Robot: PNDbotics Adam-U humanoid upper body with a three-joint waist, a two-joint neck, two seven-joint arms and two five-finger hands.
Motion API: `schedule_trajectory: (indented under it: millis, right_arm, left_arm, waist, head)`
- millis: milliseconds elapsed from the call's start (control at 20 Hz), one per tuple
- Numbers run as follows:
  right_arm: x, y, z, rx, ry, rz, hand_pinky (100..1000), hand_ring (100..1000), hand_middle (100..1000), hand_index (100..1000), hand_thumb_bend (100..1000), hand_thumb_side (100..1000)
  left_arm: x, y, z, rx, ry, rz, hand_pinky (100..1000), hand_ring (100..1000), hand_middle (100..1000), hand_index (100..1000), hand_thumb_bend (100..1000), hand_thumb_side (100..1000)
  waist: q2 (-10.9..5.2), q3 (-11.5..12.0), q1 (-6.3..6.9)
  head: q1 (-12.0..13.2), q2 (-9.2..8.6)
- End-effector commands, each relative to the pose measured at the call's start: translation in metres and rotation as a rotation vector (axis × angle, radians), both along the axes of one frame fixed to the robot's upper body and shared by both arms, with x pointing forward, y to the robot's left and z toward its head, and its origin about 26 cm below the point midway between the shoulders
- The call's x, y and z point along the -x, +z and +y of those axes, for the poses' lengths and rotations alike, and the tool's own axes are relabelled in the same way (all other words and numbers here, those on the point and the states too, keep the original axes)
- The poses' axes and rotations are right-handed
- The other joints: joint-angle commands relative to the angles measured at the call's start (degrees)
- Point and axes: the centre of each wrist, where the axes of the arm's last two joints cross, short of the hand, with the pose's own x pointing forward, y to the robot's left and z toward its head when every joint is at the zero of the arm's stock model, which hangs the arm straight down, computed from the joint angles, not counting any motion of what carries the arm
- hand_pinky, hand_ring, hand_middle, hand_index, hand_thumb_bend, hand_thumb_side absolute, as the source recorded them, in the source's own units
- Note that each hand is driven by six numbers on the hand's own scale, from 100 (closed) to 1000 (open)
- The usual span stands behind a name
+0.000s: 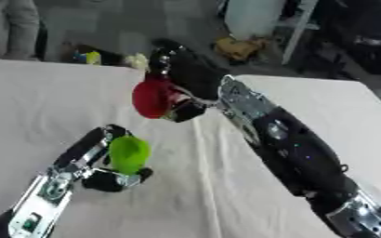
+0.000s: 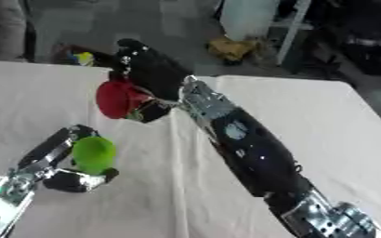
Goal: Pour the contents of one cup into another cup.
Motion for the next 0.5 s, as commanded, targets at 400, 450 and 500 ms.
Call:
schedule_trajectory:
  millis: [400,450,500]
  right_arm:
    - [0.0090,0.0267,0.0085,0.084,-0.009,-0.192,884,651,336,569,100,100]
    - [0.0095,0.0273,0.0090,0.088,-0.010,-0.202,884,650,339,573,100,100]
    - [0.0103,0.0285,0.0096,0.091,-0.011,-0.214,885,646,348,582,100,100]
  left_arm:
    - [-0.0042,0.0112,-0.0022,0.019,0.009,-0.032,408,160,171,505,166,326]
    - [-0.0043,0.0113,-0.0021,0.020,0.011,-0.032,408,160,171,505,167,325]
    - [-0.0045,0.0114,-0.0019,0.022,0.012,-0.032,408,159,170,505,167,325]
  waist:
    - [-1.61,-0.5,0.08]
    - [-1.64,-0.6,0.07]
    - [-1.68,-0.6,0.05]
  head:
    - [0.3,-0.11]
    - [0.4,-0.12]
    - [0.4,-0.11]
